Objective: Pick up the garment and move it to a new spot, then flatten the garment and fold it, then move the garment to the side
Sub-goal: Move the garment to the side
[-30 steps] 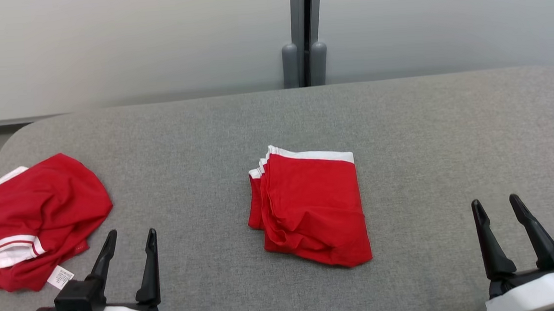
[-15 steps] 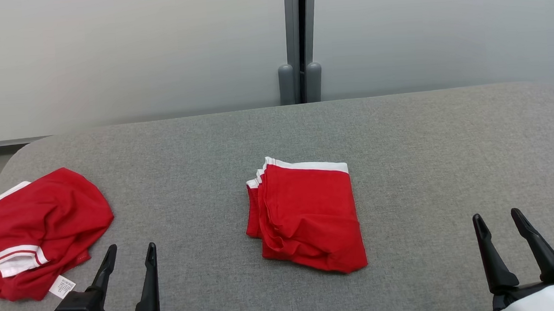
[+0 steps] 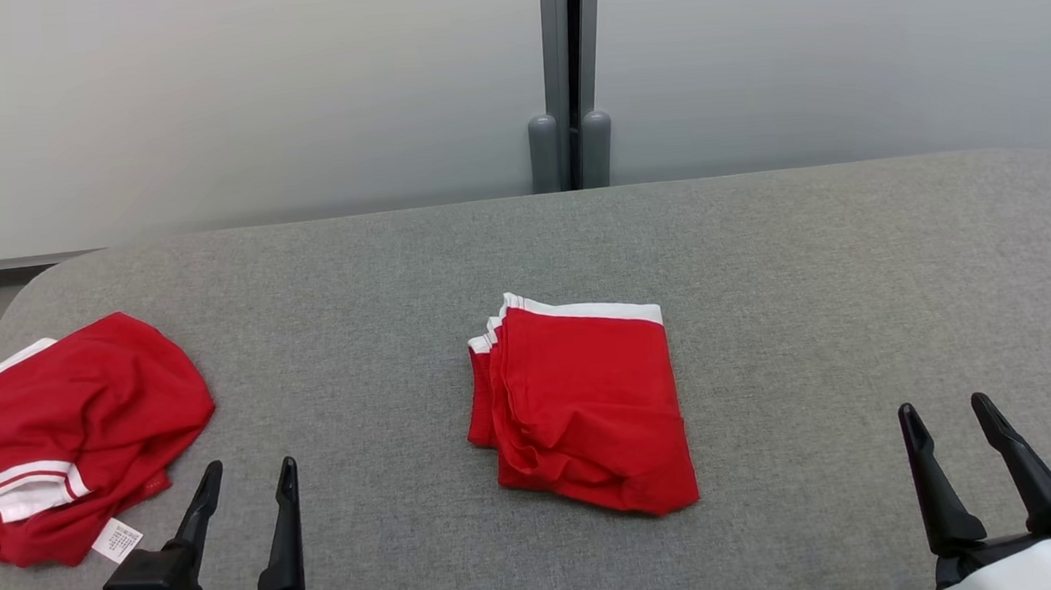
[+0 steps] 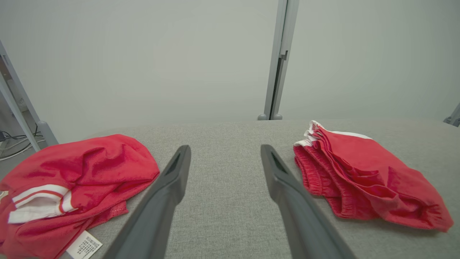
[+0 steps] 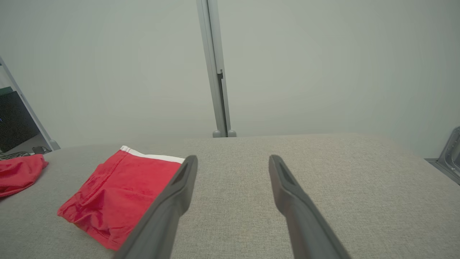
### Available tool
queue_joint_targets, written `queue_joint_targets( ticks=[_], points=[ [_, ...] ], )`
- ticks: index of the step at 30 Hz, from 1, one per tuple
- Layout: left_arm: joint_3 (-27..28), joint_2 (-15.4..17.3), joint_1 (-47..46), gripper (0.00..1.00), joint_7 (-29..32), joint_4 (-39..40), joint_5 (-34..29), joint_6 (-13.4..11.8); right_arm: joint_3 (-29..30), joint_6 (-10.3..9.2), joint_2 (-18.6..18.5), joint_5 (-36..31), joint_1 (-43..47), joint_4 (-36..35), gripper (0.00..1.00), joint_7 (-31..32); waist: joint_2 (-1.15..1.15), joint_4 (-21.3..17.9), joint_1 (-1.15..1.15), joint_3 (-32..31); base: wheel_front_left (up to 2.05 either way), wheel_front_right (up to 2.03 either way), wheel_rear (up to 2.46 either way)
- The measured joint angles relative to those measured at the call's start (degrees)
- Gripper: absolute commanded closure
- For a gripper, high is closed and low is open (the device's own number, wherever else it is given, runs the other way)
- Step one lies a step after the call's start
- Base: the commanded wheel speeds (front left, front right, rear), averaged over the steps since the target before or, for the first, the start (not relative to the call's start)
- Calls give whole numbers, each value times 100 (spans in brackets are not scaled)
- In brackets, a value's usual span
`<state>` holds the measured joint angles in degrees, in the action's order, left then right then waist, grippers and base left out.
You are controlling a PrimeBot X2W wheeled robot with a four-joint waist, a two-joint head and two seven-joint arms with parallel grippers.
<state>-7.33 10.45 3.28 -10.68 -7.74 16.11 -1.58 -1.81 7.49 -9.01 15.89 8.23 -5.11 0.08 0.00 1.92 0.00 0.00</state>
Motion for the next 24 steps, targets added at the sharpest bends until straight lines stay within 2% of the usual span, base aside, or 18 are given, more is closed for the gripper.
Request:
queue_joint_targets(
  ticks=[11,17,24],
  points=[
    [-78,-68,-565,0,-103,53,51,3,85,0,-23,14,-249,201,0,36,0,289,0,374,0,0,0],
    [-220,-308,-1184,0,-272,-41,62,82,-77,0,-163,137,-846,755,0,40,0,689,0,833,0,0,0],
    [-301,-506,-1675,0,-406,-278,94,179,-438,0,-264,360,-1613,1735,0,15,0,1228,0,1393,0,0,0]
  ],
)
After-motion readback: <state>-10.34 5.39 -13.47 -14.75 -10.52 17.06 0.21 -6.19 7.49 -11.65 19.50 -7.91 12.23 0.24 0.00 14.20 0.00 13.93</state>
